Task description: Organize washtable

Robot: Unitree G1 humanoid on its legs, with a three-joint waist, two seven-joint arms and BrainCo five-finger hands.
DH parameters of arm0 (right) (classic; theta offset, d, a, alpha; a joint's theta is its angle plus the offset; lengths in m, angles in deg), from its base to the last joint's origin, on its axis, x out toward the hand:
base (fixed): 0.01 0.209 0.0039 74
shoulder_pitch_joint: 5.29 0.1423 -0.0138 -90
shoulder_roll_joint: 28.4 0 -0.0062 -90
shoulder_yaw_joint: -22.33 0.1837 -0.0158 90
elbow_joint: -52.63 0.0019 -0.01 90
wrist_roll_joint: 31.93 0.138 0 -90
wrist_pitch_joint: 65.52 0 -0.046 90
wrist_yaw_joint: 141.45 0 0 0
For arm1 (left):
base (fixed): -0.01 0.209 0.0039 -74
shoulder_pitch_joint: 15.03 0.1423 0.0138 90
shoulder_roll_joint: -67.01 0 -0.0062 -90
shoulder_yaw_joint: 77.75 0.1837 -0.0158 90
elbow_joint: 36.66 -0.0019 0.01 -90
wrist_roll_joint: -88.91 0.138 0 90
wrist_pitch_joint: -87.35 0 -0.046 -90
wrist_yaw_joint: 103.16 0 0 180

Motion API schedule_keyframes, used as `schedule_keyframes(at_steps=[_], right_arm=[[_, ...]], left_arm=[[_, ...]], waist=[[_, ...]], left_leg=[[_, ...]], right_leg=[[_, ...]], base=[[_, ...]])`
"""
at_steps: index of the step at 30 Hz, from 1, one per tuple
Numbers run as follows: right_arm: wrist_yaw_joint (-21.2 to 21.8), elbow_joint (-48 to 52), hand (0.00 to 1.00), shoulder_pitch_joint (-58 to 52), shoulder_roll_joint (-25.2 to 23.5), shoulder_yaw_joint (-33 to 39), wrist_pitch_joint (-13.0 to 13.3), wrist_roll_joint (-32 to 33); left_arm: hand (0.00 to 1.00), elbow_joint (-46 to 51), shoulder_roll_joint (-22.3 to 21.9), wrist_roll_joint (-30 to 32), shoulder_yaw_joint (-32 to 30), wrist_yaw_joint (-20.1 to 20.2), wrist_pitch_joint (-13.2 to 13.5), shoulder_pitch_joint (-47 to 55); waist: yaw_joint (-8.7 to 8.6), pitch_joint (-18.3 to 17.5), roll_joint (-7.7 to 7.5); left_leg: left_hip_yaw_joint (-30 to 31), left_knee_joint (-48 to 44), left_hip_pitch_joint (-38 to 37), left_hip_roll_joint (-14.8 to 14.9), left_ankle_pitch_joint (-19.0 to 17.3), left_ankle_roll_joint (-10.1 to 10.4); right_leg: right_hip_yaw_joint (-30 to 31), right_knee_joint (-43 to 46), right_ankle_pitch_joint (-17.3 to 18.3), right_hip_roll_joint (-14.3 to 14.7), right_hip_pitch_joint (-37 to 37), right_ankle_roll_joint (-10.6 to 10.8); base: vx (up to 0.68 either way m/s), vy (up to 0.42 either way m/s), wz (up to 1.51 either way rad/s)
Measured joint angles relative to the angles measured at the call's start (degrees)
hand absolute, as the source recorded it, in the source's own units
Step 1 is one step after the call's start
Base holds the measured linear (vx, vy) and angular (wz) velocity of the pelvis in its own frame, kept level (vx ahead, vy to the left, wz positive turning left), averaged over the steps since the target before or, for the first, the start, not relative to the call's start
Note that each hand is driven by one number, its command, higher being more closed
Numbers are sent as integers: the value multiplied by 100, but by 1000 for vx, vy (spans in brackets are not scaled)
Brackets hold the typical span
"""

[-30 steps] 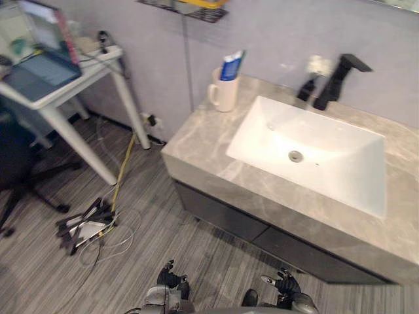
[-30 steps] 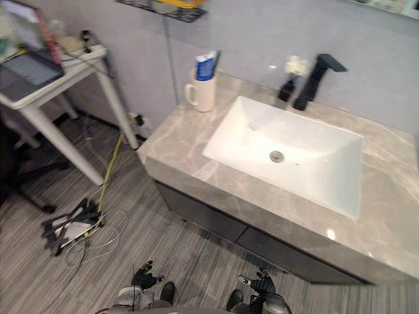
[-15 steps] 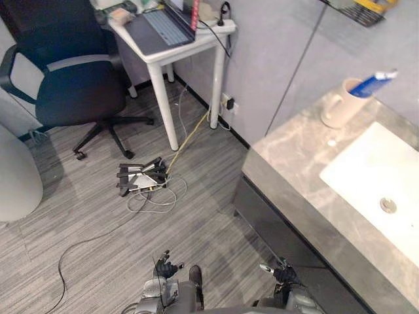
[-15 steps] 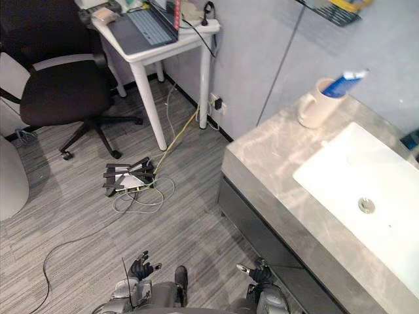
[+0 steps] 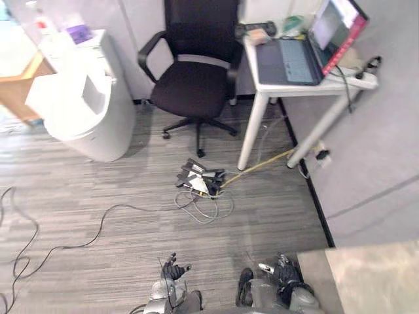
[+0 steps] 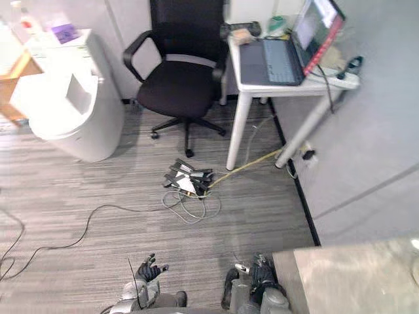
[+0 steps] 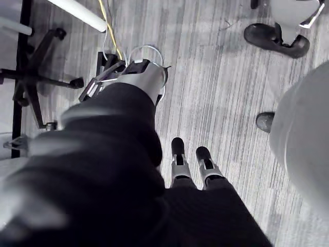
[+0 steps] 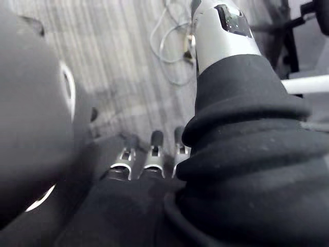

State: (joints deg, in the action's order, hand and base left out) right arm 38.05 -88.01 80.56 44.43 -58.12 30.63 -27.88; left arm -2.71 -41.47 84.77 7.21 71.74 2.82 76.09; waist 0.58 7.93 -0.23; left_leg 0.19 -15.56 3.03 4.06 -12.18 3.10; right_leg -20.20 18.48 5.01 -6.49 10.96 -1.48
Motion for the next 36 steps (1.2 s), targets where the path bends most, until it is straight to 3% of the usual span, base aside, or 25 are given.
schedule_keyframes(at_steps=[2,7,13,16,19,20,21,22,24,26,27,28,30,31,32,33,34,36], right_arm=[[-67,-92,0,7,21,12,-1,53],[-76,-455,0,91,47,-6,-12,57],[-54,-512,0,100,83,-167,-3,-17],[-50,-591,0,131,115,-235,-3,-31],[-54,-582,0,99,161,-263,5,-31],[-57,-581,0,67,166,-259,9,-31],[-57,-584,0,52,156,-265,9,-32],[-52,-645,0,7,120,-272,1,-32],[-63,-728,0,17,130,-256,-27,-30],[-66,-695,0,101,193,-270,-12,-29],[-75,-693,0,122,225,-270,-12,-24],[-93,-693,0,152,264,-264,-16,-18],[-175,-678,0,134,277,-250,-17,-16],[-198,-675,0,115,277,-238,-11,-16],[-210,-644,0,86,282,-198,-15,-17],[-214,-632,0,78,250,-153,-21,-15],[-225,-629,0,80,210,-113,-23,-14],[-260,-634,0,89,176,-99,-29,-10]], left_arm=[[0,0,-62,5,208,8,2,-16],[0,-83,211,42,570,10,-32,15],[0,-321,449,51,544,12,-24,62],[0,-319,434,96,512,19,-23,59],[0,-369,377,154,476,24,-19,50],[0,-379,382,154,474,25,-21,43],[0,-389,391,154,459,23,-21,30],[0,-407,426,154,436,20,-20,9],[0,-389,425,153,434,21,-16,-14],[0,-362,400,147,430,13,-19,-2],[0,-361,387,147,424,11,-20,2],[0,-352,366,145,422,8,-24,7],[0,-221,273,133,390,4,-20,6],[0,-169,265,130,369,2,-18,-15],[0,-35,208,132,359,5,-16,-4],[0,27,224,133,337,3,-18,7],[0,41,258,133,329,0,-23,9],[0,56,311,132,328,0,-18,-30]], waist=[[-94,-28,21],[-79,-190,-132],[-109,-238,-128],[-103,-238,-128],[-145,-255,-122],[-150,-269,-72],[-164,-291,-112],[-141,-343,-279],[-116,-354,-333],[-92,-242,-146],[-93,-199,-108],[-93,-157,-57],[-138,-126,-81],[-128,-114,-91],[-126,-117,-51],[-123,-98,-39],[-125,-73,-128],[-98,-54,-224]], left_leg=[[-557,284,45,210,246,304],[-808,756,-26,154,392,149],[-594,780,-179,-38,492,-1],[-431,780,-180,-145,573,-99],[124,785,-192,-312,771,-162],[327,805,-121,-330,779,-150],[459,818,-62,-374,780,-149],[734,894,79,-567,861,-172],[1071,1242,176,-691,1198,-122],[1334,1890,118,-658,1691,-53],[1367,1997,131,-626,1727,-28],[1272,2095,240,-577,1695,-77],[516,1927,526,-458,1425,-326],[-69,1671,671,-403,1418,-342],[-1110,1213,837,-256,1344,-513],[-1554,1127,877,-138,1437,-648],[-1947,1033,920,-70,1438,-650],[-1726,995,977,-250,1503,-639]], right_leg=[[-231,-165,10,56,-350,15],[-174,-497,-41,60,-425,122],[7,-663,-185,-19,-719,283],[-32,-448,-184,-168,-722,285],[68,344,-149,-385,-570,312],[275,309,143,-352,-499,419],[363,155,255,-309,-527,442],[452,-214,194,-301,-589,397],[292,-482,296,-375,-681,476],[-42,-565,305,-354,-683,504],[-142,-550,316,-360,-682,517],[-378,-535,343,-347,-695,545],[-851,-782,430,-437,-849,654],[-1027,-781,434,-473,-874,659],[-1349,-686,437,-502,-913,660],[-1478,-559,532,-532,-958,704],[-1580,-486,619,-564,-1029,775],[-1592,-431,648,-600,-1073,821]], base=[[195,-35,114],[111,45,41],[18,64,15],[-27,76,37],[-60,64,86],[-31,34,109],[-54,-22,128],[-97,-71,150],[-116,-86,134],[-195,-55,93],[-227,-41,82],[-237,-28,122],[-191,-7,163],[-67,49,161],[-41,79,146],[-35,52,167],[26,23,147],[67,10,119]])
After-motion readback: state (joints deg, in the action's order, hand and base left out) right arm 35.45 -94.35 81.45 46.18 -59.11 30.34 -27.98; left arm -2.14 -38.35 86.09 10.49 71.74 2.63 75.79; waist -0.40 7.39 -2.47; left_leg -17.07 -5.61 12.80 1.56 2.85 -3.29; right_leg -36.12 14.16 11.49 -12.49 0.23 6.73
